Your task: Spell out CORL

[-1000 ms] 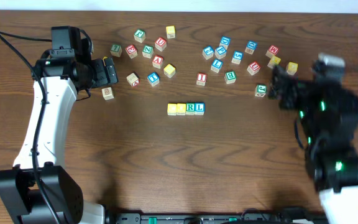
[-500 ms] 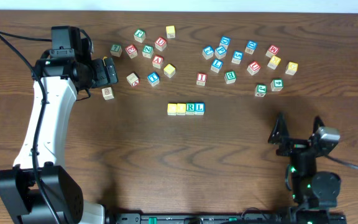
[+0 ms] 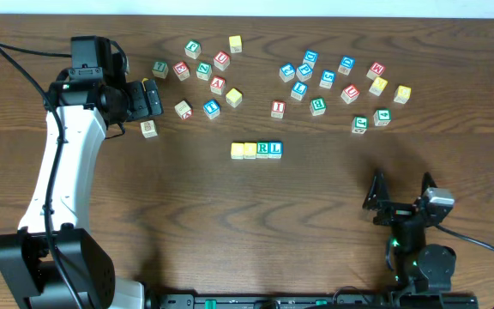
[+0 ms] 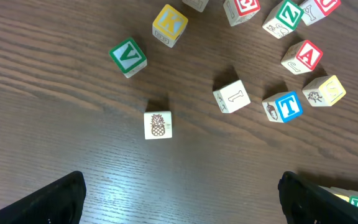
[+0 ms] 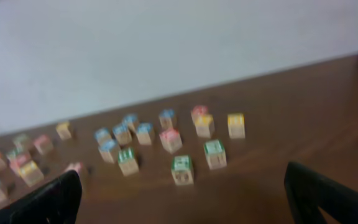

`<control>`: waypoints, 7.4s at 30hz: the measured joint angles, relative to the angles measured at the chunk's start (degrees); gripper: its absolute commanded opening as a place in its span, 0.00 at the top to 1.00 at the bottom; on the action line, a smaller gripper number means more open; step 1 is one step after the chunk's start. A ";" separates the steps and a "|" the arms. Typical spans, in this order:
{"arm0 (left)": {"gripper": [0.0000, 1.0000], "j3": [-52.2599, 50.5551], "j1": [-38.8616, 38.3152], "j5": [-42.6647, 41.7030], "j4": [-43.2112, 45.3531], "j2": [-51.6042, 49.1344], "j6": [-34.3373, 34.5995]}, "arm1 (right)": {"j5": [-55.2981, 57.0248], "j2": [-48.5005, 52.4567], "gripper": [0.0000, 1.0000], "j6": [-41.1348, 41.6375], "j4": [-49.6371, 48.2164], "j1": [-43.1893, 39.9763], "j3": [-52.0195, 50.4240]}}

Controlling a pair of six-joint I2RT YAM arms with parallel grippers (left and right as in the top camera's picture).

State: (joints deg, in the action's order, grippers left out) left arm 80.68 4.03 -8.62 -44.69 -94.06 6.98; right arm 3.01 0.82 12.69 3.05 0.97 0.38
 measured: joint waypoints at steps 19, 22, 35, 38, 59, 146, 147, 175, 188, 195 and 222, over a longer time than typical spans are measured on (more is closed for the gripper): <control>0.02 0.00 0.00 0.00 0.00 0.00 0.00 | -0.44 -0.09 0.01 -1.31 0.81 0.00 0.00; 0.02 -0.02 0.00 0.00 -0.02 0.00 0.00 | -0.44 -0.09 0.01 -1.42 0.81 0.00 0.00; 0.02 -0.02 0.00 0.00 -0.02 0.00 0.00 | -0.44 -0.09 0.01 -1.44 0.81 -0.02 0.00; 0.02 0.00 0.00 0.00 -0.02 0.00 0.00 | -0.44 -0.09 0.01 -1.44 0.81 -0.02 0.00; 0.02 -8.22 -0.11 2.97 2.05 19.89 -1.09 | -0.46 -0.11 0.01 -1.44 0.81 -0.02 0.00; 0.02 -79.69 -0.11 5.95 43.15 93.44 -8.33 | -0.66 -0.13 0.01 -1.46 0.83 0.00 0.00; 0.02 -79.69 -0.11 5.95 43.15 93.44 -8.33 | -0.66 -0.13 0.01 -1.46 0.83 0.00 0.00; 0.02 -79.69 -0.42 5.97 43.17 93.44 -8.33 | -0.66 -0.13 0.01 -1.46 0.83 -0.02 0.00; 0.02 -79.69 -1.84 5.90 43.17 93.44 -8.33 | -0.66 -0.13 0.01 -1.46 0.83 0.00 0.00; 0.02 -79.69 -1.84 5.90 43.17 93.44 -8.33 | -0.66 -0.13 0.01 -1.46 0.83 -0.02 0.00; 0.02 -79.69 -1.84 5.90 43.17 93.44 -8.33 | -0.66 -0.13 0.01 -1.49 0.83 0.00 0.00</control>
State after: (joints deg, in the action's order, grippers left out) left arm 0.99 2.20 -2.72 -1.52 -0.62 -1.34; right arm 2.35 0.69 11.20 3.88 0.97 0.38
